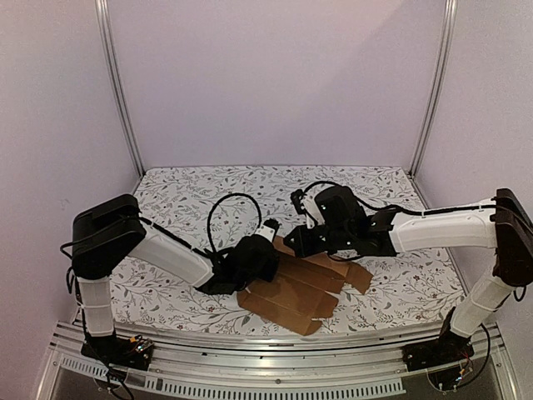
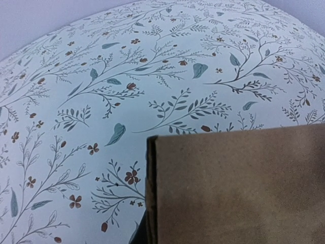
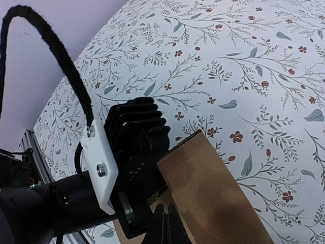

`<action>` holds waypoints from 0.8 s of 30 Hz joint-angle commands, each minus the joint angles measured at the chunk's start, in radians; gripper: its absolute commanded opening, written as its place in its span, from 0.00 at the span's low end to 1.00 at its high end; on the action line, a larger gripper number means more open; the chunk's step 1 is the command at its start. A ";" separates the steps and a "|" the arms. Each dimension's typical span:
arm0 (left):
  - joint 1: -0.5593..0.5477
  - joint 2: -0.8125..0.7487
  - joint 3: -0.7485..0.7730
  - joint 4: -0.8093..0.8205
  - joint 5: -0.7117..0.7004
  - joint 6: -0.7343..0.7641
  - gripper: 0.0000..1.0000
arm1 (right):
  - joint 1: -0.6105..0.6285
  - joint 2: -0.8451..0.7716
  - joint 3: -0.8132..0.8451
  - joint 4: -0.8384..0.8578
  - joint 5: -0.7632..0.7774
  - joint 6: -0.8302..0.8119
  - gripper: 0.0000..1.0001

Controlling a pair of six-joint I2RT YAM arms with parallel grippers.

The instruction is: Fold the paper box

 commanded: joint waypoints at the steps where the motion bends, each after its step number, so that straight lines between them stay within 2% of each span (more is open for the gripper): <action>1: -0.004 0.017 -0.018 -0.018 0.002 0.003 0.00 | 0.004 0.070 0.026 0.115 -0.042 0.051 0.01; 12: -0.007 0.025 -0.029 -0.006 0.002 0.009 0.00 | 0.004 0.193 0.053 0.190 -0.020 0.074 0.00; 21: -0.010 0.022 -0.046 0.004 -0.004 0.007 0.00 | 0.003 0.227 0.021 0.195 0.000 0.077 0.00; 24: -0.010 0.024 -0.044 0.003 -0.006 0.004 0.03 | 0.004 0.220 0.012 0.193 0.005 0.075 0.00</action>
